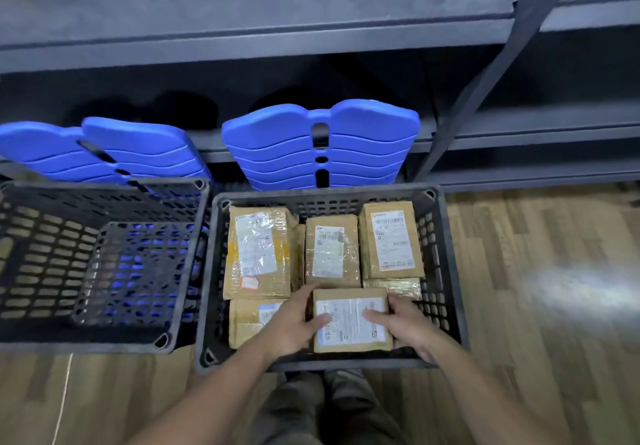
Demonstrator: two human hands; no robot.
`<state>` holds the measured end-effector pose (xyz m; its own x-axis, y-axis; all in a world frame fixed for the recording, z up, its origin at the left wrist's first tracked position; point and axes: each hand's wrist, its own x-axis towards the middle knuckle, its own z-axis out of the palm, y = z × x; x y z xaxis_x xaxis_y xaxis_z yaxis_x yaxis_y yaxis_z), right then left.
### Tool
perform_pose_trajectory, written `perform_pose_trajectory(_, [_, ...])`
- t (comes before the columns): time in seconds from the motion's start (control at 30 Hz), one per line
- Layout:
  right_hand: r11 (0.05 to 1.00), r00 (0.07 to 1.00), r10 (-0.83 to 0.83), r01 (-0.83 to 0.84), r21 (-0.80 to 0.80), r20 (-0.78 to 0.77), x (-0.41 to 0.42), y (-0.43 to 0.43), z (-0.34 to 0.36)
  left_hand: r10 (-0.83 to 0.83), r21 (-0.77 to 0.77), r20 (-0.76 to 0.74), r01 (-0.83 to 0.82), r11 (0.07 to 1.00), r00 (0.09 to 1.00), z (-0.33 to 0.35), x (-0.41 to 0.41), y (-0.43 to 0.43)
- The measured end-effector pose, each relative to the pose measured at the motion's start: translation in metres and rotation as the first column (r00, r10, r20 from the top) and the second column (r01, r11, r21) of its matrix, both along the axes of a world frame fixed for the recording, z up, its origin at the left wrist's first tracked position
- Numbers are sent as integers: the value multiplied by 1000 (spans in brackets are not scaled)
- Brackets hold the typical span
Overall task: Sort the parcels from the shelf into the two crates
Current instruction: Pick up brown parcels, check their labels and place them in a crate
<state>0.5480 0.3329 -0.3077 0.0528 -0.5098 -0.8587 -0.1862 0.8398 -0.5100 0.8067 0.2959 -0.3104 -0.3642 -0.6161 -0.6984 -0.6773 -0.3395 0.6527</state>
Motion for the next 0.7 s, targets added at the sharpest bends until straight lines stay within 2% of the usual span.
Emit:
perform_pose_trajectory(0.17, [999, 999, 43, -43, -5, -17, 7, 3, -25, -77, -88, 93, 86, 992, 993, -17, -3, -2])
perform_pose_trajectory(0.3, [993, 992, 115, -115, 0, -44, 14, -2, -40, -245, -181, 301, 308, 934, 922, -26, -6, -6])
perform_pose_trajectory(0.57, [969, 958, 246, -244, 26, -148, 14, -4, -61, -405, -117, 473, 511, 852, 783, -41, -6, -10])
perform_pose_trajectory(0.7, [974, 968, 226, -223, 37, -113, 15, -6, -63, -470, -84, 525, 593, 801, 709, -38, -10, -12])
